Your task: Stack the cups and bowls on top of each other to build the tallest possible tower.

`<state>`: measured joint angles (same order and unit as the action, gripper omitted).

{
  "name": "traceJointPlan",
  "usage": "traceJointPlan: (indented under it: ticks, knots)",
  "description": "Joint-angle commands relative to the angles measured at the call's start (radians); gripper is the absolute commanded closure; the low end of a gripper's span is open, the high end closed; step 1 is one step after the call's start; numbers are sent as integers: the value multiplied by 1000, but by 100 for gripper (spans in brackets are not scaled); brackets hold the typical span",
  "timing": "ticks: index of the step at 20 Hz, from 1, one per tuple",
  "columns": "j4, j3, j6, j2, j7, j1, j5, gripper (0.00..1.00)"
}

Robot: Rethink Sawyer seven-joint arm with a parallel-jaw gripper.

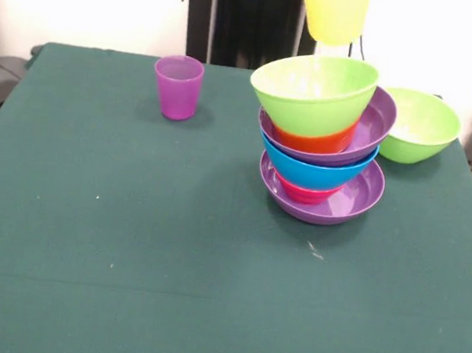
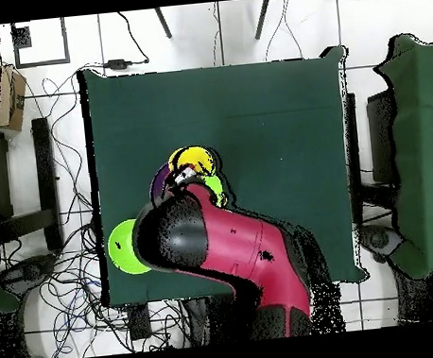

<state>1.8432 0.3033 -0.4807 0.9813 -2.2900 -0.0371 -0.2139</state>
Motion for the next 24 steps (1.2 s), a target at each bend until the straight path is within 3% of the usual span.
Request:
traceJointPlan:
  ticks: [1,24]
  knots:
    - [95,-163,62,-2,145,57,135,100]
    - [78,-203,94,-20,28,76,237,100]
